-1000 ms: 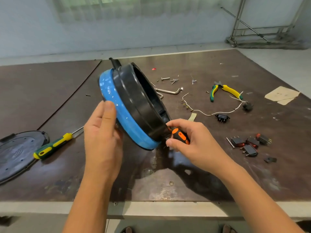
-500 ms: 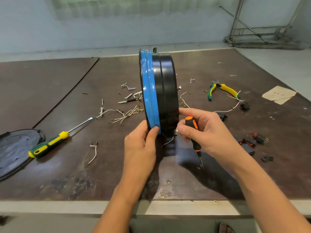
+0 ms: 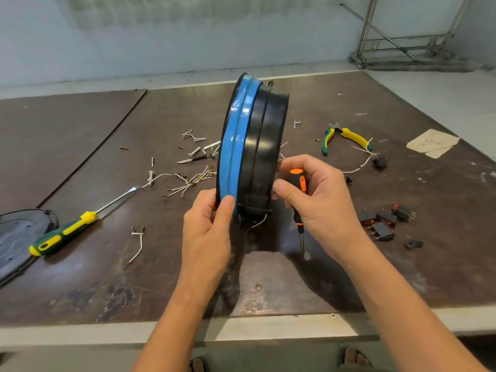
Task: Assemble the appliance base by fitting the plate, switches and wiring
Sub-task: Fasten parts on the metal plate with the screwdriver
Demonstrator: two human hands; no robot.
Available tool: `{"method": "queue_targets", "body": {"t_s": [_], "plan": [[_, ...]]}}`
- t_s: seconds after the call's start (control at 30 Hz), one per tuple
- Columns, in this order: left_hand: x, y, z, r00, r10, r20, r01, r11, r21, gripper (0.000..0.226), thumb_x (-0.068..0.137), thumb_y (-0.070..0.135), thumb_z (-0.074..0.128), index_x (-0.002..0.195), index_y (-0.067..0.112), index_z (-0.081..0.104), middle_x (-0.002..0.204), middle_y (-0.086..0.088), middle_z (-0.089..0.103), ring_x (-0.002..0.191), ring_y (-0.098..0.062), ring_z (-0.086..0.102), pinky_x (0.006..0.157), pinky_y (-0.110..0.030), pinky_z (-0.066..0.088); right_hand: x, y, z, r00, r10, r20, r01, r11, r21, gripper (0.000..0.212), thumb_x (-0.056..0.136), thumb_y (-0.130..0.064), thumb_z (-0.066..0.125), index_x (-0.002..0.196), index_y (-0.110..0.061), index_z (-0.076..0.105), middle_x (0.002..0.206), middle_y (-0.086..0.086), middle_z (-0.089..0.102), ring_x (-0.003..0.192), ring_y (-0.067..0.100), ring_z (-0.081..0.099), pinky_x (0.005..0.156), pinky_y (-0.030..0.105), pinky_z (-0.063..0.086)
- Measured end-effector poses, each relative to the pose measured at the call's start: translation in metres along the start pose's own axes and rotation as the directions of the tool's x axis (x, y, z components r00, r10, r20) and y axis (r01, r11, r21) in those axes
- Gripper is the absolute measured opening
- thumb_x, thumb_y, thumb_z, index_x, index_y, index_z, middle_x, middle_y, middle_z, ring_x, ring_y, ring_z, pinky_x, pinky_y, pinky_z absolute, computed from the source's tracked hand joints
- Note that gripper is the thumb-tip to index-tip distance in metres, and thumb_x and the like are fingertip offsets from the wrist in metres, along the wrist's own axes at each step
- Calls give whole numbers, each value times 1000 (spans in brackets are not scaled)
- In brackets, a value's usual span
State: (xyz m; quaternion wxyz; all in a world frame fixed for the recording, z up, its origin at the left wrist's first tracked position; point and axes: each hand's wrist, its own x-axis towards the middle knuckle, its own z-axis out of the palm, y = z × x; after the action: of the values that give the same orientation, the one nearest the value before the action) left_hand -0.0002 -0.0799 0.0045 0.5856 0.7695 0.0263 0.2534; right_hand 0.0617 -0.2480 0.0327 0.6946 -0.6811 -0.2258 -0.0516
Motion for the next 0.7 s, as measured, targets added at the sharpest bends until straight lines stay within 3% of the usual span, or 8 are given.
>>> {"method": "queue_targets", "body": {"t_s": [0.23,0.43,0.53,0.63,0.7], "plan": [[2,3,-8,997,-35,75,42,995,-90,23,94,29,66,113,18,71,102,-4,73,98,-20,70,87,-46,58,-5,4,10,997,24,-69,-13,986,164,22,88,4,69,103,-11,65,77,3,70,71,17,68,67,21,54],[3,-2,-8,997,-59,49,64,990,-127,23,94,30,64,112,19,73,98,-3,76,96,-17,71,83,-37,60,-5,4,13,998,21,-61,-8,978,208,20,88,3,70,102,-11,65,78,0,70,73,17,68,69,22,54],[4,-4,-11,997,-79,4,77,966,-248,20,91,31,65,104,20,76,98,-6,77,93,-17,70,84,-34,59,-3,3,15,999,29,-44,-18,973,231,20,88,2,71,104,-9,64,78,1,70,70,16,67,69,24,54],[9,-8,-19,986,-147,-73,105,905,-412,21,87,30,65,97,16,77,100,-12,75,94,-23,67,89,-40,56,-3,2,18,998,52,-34,-43,971,235,20,87,1,72,100,-12,65,78,1,70,73,18,69,68,25,55],[12,-9,-22,980,-180,-78,116,853,-509,20,88,25,64,97,12,76,99,-10,75,95,-20,68,87,-35,57,-3,1,20,998,50,-28,-42,969,244,20,86,2,72,98,-13,66,80,1,71,74,19,70,68,24,54]]}}
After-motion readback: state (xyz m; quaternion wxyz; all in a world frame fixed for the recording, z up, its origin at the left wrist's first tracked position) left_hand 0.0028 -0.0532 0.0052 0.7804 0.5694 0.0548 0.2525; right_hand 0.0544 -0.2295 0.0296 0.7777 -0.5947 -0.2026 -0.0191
